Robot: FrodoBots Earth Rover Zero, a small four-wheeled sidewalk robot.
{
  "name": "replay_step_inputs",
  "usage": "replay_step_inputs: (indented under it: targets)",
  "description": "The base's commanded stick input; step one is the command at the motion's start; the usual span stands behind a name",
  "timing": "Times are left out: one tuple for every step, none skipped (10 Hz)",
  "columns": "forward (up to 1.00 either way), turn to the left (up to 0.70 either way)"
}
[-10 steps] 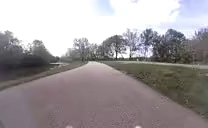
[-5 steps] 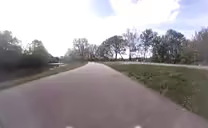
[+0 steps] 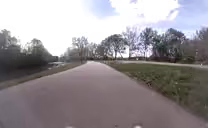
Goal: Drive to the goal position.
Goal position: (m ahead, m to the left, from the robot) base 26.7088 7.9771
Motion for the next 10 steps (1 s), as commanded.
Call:
replay_step_inputs:
  targets:
    - [1.00,0.00]
    - [1.00,0.00]
    - [1.00,0.00]
    - [1.00,0.00]
    - [1.00,0.00]
    - [1.00,0.00]
    - [1.00,0.00]
    - [1.00,0.00]
    - [1.00,0.00]
    - [1.00,0.00]
